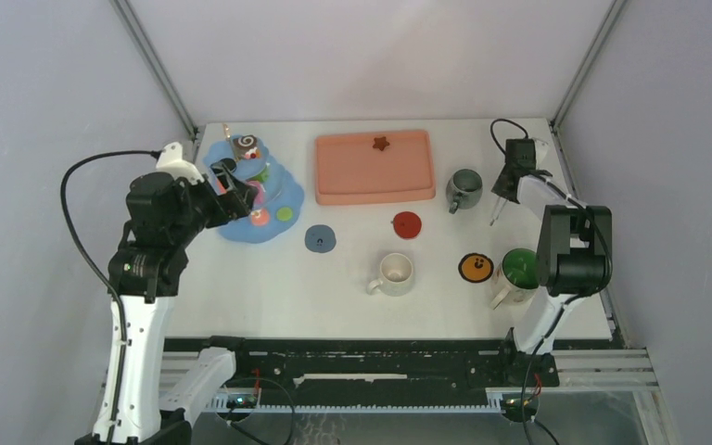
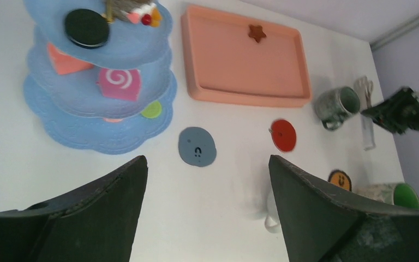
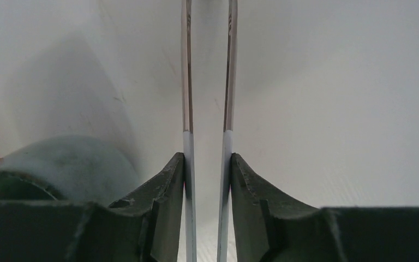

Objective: Serve the afternoon tea

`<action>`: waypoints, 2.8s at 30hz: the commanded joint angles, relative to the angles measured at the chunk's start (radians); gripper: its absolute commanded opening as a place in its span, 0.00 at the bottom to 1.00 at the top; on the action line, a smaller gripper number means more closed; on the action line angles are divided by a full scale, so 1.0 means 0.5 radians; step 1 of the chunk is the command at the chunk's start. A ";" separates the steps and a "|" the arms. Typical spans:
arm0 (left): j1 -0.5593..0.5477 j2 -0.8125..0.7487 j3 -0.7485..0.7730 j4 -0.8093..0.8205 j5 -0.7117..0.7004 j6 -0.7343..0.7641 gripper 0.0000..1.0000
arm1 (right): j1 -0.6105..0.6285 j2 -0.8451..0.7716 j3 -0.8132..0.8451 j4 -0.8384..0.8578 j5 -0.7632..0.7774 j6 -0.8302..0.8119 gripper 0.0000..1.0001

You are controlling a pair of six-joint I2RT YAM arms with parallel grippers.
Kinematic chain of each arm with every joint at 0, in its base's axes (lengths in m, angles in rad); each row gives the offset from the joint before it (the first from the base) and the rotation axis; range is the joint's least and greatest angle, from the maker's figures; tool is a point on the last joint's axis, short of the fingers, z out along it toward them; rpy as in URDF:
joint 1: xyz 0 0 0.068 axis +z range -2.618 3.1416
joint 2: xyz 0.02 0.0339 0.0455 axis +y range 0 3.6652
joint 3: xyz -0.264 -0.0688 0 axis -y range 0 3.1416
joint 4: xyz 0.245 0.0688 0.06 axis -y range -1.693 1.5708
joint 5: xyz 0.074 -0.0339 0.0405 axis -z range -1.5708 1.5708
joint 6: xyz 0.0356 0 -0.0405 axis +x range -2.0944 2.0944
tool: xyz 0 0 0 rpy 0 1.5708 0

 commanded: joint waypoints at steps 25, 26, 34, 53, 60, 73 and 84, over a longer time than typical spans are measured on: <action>-1.286 0.266 -0.294 0.272 -0.311 0.317 0.99 | 0.478 -0.959 -0.051 -0.480 -0.115 0.192 0.86; -1.329 0.272 -0.350 0.319 -0.311 0.319 0.99 | 0.530 -1.014 -0.100 -0.480 -0.133 0.195 0.86; -1.680 0.475 -0.708 0.727 -0.289 0.337 0.99 | 0.585 -1.312 -0.327 -0.555 -0.270 0.300 0.86; -1.898 1.341 -0.598 1.039 -0.257 0.281 0.85 | 0.245 -1.568 -0.582 -0.602 -0.479 0.210 0.87; -1.925 1.449 -0.517 0.991 -0.286 0.311 0.59 | 0.203 -1.586 -0.605 -0.594 -0.495 0.197 0.86; -1.919 1.223 -0.422 0.762 -0.624 0.247 0.00 | 0.201 -1.573 -0.621 -0.525 -0.594 0.238 0.85; -1.551 0.873 -0.459 0.447 -1.112 -0.051 0.00 | 0.267 -1.534 -0.628 -0.507 -0.598 0.242 0.84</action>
